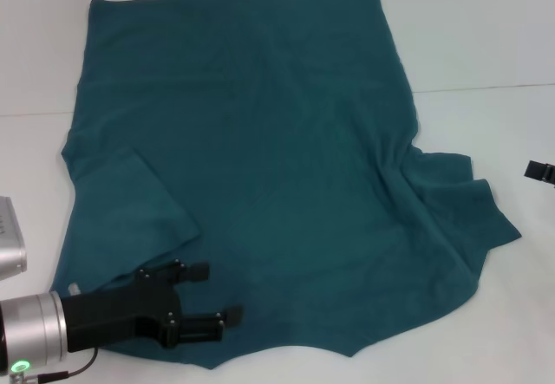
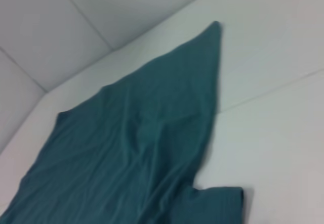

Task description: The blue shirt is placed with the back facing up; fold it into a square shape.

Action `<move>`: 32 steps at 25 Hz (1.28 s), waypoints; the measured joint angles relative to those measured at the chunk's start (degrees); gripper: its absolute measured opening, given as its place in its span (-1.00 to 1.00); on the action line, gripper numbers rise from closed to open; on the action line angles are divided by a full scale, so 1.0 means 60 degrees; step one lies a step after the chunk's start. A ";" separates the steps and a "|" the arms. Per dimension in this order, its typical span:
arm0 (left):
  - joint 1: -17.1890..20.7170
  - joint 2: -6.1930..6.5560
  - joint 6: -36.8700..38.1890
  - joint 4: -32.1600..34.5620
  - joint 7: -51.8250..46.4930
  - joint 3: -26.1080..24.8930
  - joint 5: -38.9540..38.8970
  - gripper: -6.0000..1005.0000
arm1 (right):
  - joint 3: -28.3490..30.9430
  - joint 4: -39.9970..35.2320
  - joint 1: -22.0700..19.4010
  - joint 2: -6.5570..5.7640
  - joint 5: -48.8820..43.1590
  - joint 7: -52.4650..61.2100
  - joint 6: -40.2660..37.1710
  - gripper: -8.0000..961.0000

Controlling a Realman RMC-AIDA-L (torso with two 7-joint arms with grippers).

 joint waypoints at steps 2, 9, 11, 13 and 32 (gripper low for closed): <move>-0.0003 0.0005 0.0068 0.0012 0.0005 0.0004 0.0003 0.89 | -0.0004 0.0019 0.0036 -0.0007 -0.0144 0.0144 0.0149 0.89; -0.0110 0.0037 0.0129 0.0029 -0.0120 0.0013 0.0012 0.89 | -0.0346 0.0109 0.0390 0.0143 -0.0373 0.0401 0.0470 0.89; -0.0167 0.0056 0.0138 0.0035 -0.0252 0.0021 0.0014 0.89 | -0.0562 0.0118 0.0468 0.0140 -0.0375 0.0719 0.0485 0.89; -0.0213 0.0075 0.0142 0.0043 -0.0375 0.0027 0.0021 0.89 | -0.0805 0.0071 0.0505 0.0103 -0.0375 0.1033 0.0456 0.89; -0.0234 0.0088 0.0165 0.0120 -0.0589 0.0089 0.0055 0.89 | -0.1396 -0.0134 0.1564 -0.0379 -0.2424 0.2994 0.0732 0.87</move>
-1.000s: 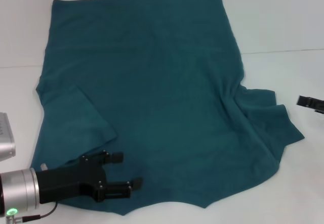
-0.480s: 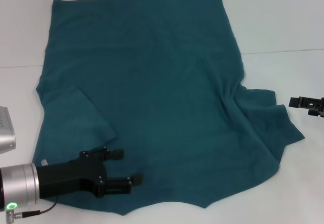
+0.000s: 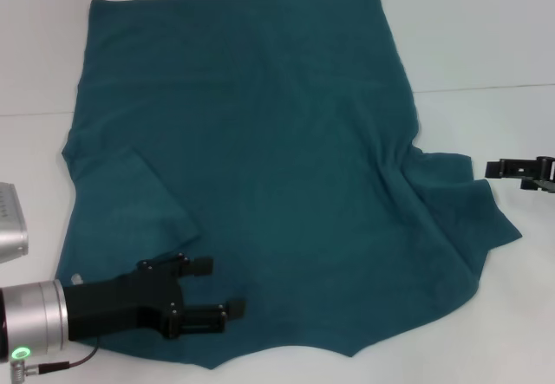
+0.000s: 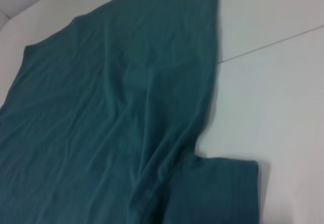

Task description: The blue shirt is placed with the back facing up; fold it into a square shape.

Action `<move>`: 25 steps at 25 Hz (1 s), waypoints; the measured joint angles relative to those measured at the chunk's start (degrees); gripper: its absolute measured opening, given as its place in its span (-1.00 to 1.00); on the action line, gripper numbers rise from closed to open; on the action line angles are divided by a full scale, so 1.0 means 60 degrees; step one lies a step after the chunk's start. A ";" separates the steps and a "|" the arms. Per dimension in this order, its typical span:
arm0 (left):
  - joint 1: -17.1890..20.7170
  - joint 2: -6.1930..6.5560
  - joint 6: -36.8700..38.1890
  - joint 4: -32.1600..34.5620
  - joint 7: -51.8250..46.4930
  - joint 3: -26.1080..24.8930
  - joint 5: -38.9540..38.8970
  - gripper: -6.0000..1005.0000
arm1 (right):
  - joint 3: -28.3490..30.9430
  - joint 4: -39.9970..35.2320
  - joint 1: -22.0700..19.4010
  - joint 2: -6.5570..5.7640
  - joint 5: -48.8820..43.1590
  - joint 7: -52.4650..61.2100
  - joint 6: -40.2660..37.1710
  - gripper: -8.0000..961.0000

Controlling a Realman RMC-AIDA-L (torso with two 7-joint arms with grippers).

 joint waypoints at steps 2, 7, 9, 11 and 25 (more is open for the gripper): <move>0.0016 0.0000 0.0000 0.0000 -0.0002 -0.0001 0.0000 0.89 | -0.0125 0.0028 0.0054 0.0090 -0.0026 -0.0036 0.0207 0.87; 0.0060 -0.0010 -0.0003 0.0001 -0.0007 -0.0036 -0.0001 0.89 | -0.0681 0.0052 0.0097 0.0474 -0.0028 -0.0097 0.1032 0.86; 0.0068 -0.0008 -0.0003 0.0000 -0.0013 -0.0043 -0.0001 0.89 | -0.0818 0.0048 0.0107 0.0609 -0.0028 -0.0162 0.1263 0.85; 0.0071 0.0000 -0.0003 0.0000 -0.0029 -0.0038 -0.0001 0.89 | -0.0853 0.0029 0.0113 0.0680 -0.0026 -0.0202 0.1397 0.84; 0.0049 0.0000 -0.0093 0.0015 -0.0078 -0.0002 -0.0001 0.89 | -0.0912 0.0107 0.0198 0.0840 0.0008 -0.0484 0.1888 0.80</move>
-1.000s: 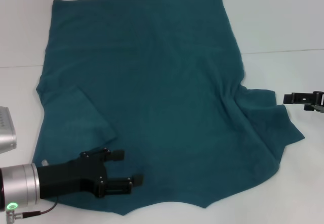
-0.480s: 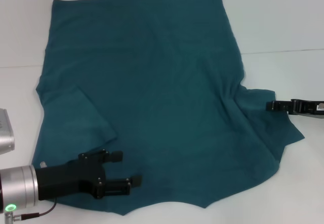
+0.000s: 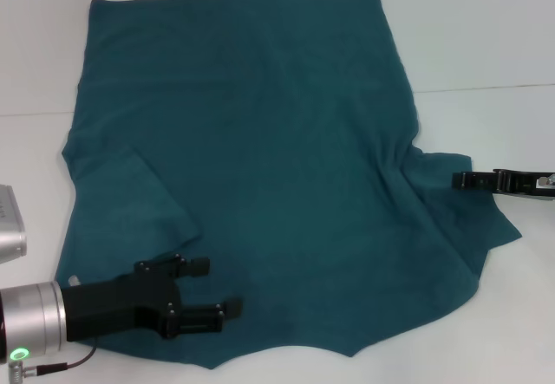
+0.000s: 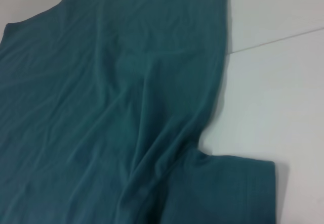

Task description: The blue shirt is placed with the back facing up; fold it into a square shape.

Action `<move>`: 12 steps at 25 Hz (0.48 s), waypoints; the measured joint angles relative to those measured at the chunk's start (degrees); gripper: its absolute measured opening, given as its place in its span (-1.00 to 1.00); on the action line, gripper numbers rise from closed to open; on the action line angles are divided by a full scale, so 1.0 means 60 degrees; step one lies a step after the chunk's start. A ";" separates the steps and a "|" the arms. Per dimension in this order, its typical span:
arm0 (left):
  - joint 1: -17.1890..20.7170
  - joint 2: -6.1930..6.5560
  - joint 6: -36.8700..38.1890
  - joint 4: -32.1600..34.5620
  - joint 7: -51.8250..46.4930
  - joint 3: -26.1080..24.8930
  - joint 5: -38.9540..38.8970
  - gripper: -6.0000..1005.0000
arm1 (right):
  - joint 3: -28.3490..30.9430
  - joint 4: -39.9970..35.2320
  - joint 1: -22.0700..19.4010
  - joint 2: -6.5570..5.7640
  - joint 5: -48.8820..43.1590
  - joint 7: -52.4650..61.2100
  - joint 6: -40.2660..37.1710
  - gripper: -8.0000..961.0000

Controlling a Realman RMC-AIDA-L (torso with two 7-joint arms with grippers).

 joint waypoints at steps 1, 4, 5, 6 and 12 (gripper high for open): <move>-0.0002 0.0000 -0.0002 0.0000 0.0000 0.0000 0.0000 0.89 | -0.0001 0.0002 0.0005 0.0020 0.0004 -0.0022 0.0049 0.80; -0.0007 0.0000 -0.0010 0.0000 0.0000 0.0000 0.0000 0.89 | -0.0001 0.0026 0.0041 0.0067 0.0008 -0.0042 0.0187 0.79; -0.0007 0.0000 -0.0011 0.0000 0.0000 0.0000 0.0000 0.89 | -0.0001 0.0055 0.0057 0.0079 0.0008 -0.0043 0.0223 0.79; -0.0007 0.0000 -0.0011 0.0000 0.0000 0.0000 0.0000 0.89 | -0.0001 0.0093 0.0075 0.0085 0.0008 -0.0044 0.0261 0.79; -0.0007 0.0000 -0.0015 0.0000 0.0000 -0.0026 0.0000 0.89 | -0.0002 0.0233 0.0130 0.0091 0.0006 -0.0045 0.0238 0.54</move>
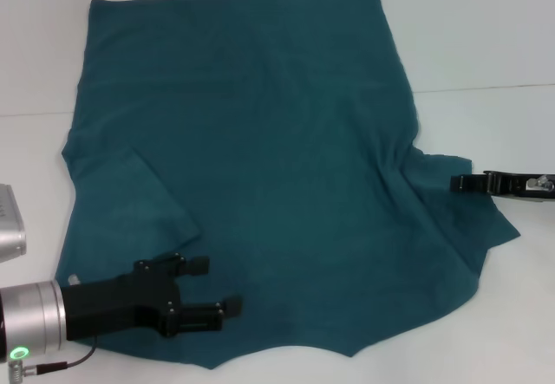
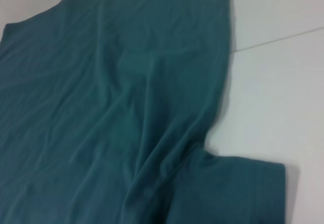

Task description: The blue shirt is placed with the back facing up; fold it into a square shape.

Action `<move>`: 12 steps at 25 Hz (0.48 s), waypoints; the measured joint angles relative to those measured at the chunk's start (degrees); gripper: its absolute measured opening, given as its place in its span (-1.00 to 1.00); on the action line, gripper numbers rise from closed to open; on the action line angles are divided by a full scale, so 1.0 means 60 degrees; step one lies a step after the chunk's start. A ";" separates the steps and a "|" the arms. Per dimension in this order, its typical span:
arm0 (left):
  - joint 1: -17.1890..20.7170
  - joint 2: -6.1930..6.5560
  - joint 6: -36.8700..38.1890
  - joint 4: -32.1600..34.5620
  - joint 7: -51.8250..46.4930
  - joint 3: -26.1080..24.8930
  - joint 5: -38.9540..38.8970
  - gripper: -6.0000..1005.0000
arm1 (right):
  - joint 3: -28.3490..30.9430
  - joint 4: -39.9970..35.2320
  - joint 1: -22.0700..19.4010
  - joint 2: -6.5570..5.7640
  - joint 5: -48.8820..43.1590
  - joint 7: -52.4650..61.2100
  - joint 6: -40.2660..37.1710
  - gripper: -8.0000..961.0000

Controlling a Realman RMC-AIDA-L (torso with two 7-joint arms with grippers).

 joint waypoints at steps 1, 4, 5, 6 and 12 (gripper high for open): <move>0.0000 0.0000 -0.0004 0.0000 0.0000 -0.0005 0.0000 0.89 | 0.0000 0.0015 0.0003 0.0000 -0.0009 0.0000 -0.0005 0.42; 0.0000 0.0000 -0.0014 0.0000 0.0000 -0.0014 0.0000 0.89 | -0.0012 0.0036 0.0010 -0.0019 -0.0023 0.0015 -0.0072 0.12; 0.0000 0.0000 -0.0014 -0.0001 0.0000 -0.0015 0.0000 0.89 | -0.0015 0.0023 0.0006 -0.0024 -0.0023 0.0019 -0.0112 0.02; -0.0004 0.0000 -0.0014 0.0000 0.0000 -0.0016 0.0000 0.89 | -0.0012 -0.0004 -0.0006 -0.0024 -0.0017 0.0018 -0.0164 -0.08; -0.0010 0.0000 -0.0014 0.0000 0.0000 -0.0028 0.0000 0.89 | 0.0085 -0.0064 -0.0061 -0.0028 0.0028 -0.0004 -0.0226 -0.54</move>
